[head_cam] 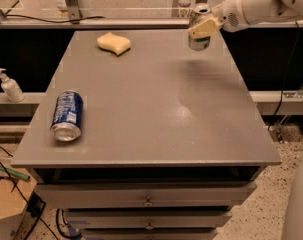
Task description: Pick 7up can
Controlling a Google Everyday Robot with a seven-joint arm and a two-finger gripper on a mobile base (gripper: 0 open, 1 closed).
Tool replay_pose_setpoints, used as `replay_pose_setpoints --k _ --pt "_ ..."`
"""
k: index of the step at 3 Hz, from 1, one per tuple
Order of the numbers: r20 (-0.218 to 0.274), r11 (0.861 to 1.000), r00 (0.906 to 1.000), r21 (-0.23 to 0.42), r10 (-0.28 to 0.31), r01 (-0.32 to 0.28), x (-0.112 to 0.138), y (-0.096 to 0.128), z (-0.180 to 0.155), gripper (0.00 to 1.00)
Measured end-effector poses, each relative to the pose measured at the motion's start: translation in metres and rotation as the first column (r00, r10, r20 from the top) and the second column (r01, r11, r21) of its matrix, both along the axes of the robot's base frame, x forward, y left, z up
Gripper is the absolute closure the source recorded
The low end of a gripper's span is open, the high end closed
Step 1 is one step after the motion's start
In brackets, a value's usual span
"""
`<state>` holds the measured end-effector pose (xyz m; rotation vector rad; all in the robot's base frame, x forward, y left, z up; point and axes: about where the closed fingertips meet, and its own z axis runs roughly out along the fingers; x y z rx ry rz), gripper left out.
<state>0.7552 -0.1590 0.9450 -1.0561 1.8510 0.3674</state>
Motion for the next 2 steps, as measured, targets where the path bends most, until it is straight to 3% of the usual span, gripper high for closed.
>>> replay_pose_setpoints --k 1,2 --pt "0.149 0.997 0.9865 -0.029 0.069 -0.065 -0.0262 0.0064 0.0714 1.00" --pt "0.150 0.997 0.9857 -0.036 0.076 -0.072 -0.0247 0.0094 0.0687 1.00"
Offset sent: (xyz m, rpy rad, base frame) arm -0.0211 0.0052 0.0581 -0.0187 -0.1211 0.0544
